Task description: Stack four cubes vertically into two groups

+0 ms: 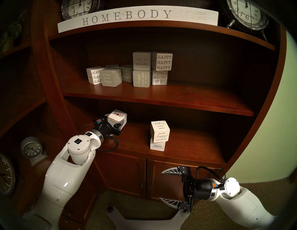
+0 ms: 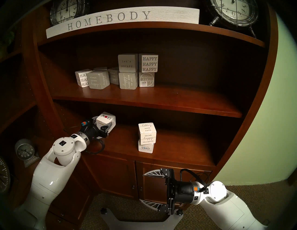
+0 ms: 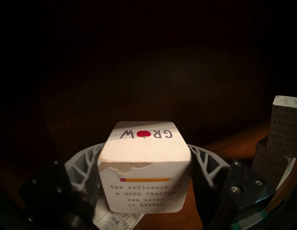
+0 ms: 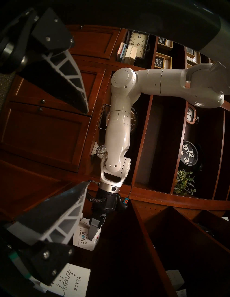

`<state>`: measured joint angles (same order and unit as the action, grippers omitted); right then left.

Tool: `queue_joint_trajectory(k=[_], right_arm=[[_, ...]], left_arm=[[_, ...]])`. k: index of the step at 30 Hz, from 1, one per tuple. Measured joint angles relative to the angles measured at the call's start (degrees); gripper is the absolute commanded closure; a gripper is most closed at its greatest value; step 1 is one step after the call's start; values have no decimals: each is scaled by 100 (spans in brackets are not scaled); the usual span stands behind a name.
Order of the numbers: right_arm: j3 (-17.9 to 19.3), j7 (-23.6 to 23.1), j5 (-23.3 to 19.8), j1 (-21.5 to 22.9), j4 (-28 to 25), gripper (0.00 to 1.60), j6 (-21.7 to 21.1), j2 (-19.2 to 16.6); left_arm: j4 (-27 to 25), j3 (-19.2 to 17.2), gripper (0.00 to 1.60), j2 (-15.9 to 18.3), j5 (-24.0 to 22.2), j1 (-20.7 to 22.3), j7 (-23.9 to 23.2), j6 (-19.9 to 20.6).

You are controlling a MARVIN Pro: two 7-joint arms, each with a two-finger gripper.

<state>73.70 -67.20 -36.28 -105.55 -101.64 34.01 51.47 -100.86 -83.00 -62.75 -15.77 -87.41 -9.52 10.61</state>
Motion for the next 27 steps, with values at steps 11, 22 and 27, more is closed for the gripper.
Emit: queue_joint_trajectory(k=[11, 22, 27], right_arm=[[9, -9, 2, -4, 0, 0, -5, 9], [18, -20, 4, -8, 0, 0, -10, 19], [23, -26, 5, -9, 0, 0, -13, 24]], left_arm=[[142, -135, 160, 20, -116, 101, -88, 29], [359, -259, 160, 51, -258, 229, -264, 27], [429, -313, 160, 63, -287, 257, -301, 26]])
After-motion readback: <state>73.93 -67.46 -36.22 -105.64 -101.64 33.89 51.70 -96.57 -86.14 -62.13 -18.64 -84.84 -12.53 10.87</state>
